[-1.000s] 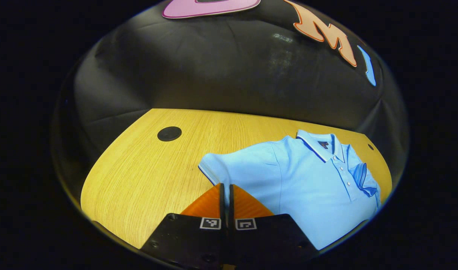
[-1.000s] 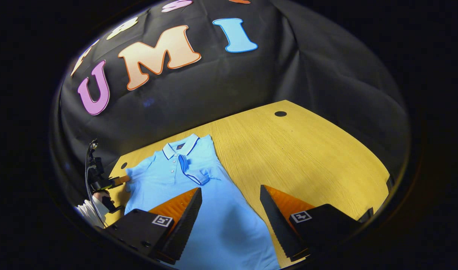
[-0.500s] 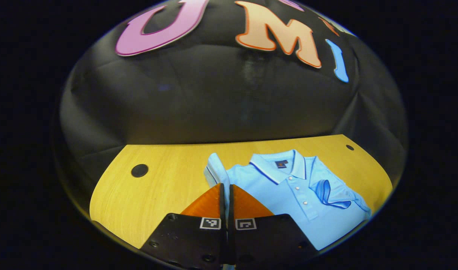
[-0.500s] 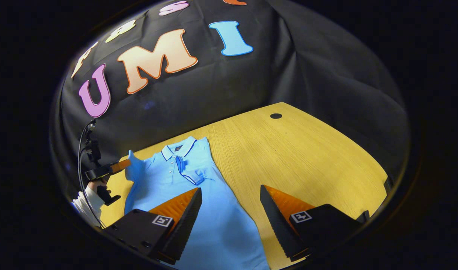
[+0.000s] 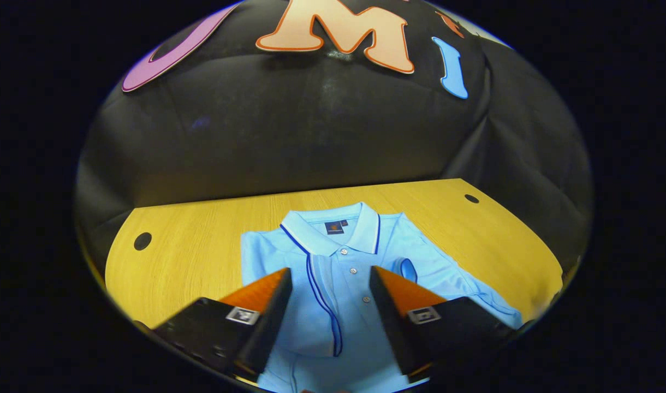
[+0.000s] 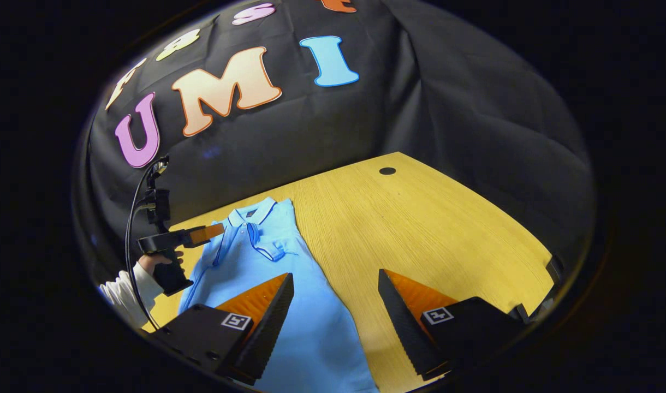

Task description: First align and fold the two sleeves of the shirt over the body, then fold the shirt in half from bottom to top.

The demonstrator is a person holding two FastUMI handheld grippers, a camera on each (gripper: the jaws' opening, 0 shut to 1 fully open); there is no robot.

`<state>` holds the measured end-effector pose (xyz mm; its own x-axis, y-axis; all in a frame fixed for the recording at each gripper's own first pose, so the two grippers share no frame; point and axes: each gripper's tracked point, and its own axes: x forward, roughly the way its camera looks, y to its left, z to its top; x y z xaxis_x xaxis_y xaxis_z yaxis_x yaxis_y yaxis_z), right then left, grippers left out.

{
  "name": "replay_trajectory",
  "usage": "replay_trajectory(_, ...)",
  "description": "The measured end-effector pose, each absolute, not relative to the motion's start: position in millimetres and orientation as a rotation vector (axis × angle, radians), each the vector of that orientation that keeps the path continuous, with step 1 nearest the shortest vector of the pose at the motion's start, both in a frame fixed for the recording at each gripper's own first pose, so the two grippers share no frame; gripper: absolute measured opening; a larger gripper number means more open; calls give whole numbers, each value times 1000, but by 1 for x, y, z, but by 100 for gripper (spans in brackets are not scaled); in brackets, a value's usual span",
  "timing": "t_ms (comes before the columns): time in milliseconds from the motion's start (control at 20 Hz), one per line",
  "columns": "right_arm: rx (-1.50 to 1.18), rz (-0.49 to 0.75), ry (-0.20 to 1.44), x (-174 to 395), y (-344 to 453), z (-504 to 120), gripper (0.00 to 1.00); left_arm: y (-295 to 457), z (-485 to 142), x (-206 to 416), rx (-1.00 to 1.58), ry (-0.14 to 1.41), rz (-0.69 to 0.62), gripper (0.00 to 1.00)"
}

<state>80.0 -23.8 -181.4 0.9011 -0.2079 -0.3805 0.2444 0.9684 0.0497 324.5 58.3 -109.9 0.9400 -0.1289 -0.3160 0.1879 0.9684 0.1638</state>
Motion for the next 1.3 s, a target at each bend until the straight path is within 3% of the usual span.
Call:
replay_trajectory(50,99,-237,386,74,-22,-185,98,56,-110,316,183,303,-166,100)
replay_trajectory(450,48,-154,439,18,2,-221,98,90,-106,184,164,268,-78,96)
replay_trajectory(600,3,-95,484,-8,4,-249,98,103,-126,120,117,268,-32,97)
replay_trajectory(650,-4,-74,503,-16,5,-258,93,108,-136,99,106,279,-4,96)
replay_trajectory(700,-9,-52,517,-23,6,-265,98,115,-150,77,98,295,27,96)
replay_trajectory(800,-27,-21,548,-39,4,-283,93,123,-174,35,83,322,89,96)
replay_trajectory(850,-34,-8,551,-42,5,-288,98,126,-183,20,80,330,106,96)
replay_trajectory(1300,-180,60,566,-64,0,-326,98,145,-252,-51,73,403,191,96)
